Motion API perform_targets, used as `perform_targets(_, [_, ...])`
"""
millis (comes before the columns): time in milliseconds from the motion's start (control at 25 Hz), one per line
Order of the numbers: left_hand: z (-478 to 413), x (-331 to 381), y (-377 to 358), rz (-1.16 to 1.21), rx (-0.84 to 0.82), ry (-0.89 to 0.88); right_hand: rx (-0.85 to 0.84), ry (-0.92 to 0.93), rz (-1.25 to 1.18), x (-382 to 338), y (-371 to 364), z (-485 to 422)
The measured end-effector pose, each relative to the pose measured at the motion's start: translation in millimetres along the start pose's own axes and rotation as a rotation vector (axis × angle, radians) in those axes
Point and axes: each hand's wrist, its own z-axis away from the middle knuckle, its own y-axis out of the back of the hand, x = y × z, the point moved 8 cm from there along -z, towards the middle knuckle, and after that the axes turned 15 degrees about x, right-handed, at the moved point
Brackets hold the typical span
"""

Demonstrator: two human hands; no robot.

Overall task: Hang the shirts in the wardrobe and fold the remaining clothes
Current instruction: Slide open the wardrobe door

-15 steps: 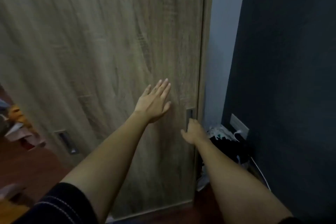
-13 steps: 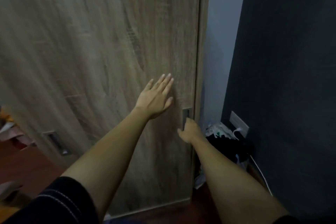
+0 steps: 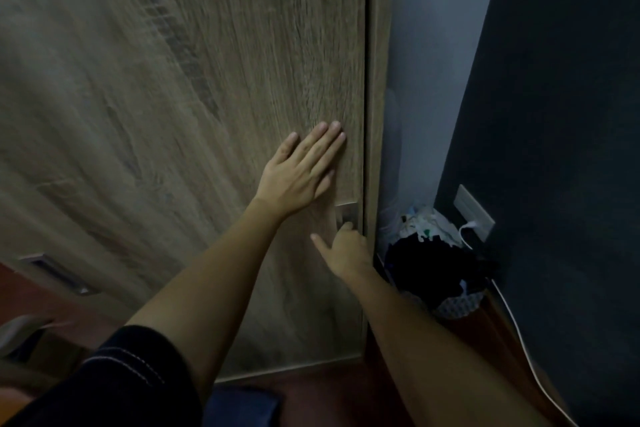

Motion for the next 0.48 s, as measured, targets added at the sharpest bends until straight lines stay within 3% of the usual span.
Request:
perform_targets(200, [13.7,-8.7,-0.7,-0.021,0.120,-0.048,0.037,-0.146,-0.102,-11.6,-16.9,5.6])
perform_targets(480, [54.5,-54.9,21.7,-0.054,0.175,-0.059,0.094,-0.131,-0.076,-60.1,-48.0,34.7])
